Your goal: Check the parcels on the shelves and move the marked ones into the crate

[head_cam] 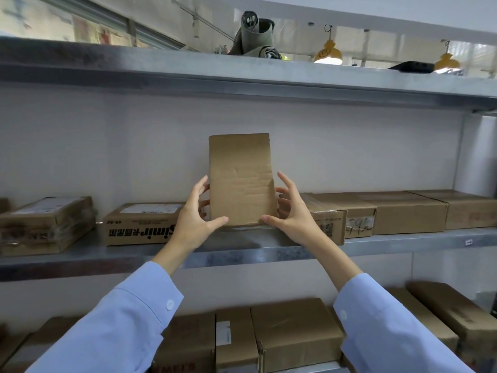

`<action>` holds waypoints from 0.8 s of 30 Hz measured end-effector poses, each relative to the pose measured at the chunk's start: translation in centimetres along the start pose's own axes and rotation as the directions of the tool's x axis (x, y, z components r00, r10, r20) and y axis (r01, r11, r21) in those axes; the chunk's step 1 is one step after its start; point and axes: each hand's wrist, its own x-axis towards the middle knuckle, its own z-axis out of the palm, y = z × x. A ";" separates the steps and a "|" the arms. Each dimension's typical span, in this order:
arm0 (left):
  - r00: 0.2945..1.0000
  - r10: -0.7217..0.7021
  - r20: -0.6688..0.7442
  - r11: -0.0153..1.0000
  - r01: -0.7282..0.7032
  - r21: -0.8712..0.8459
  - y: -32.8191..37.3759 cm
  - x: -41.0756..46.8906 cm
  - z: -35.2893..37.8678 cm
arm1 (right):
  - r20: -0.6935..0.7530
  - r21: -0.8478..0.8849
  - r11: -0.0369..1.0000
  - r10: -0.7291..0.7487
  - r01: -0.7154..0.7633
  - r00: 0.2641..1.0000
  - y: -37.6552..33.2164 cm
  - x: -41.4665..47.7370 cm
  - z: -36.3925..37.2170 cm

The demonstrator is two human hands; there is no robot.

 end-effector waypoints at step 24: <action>0.999 0.005 0.044 0.999 -0.003 -0.036 1.2 1.4 -1.4 | -0.015 -0.045 0.998 0.053 -0.054 0.998 -0.6 0.6 -0.5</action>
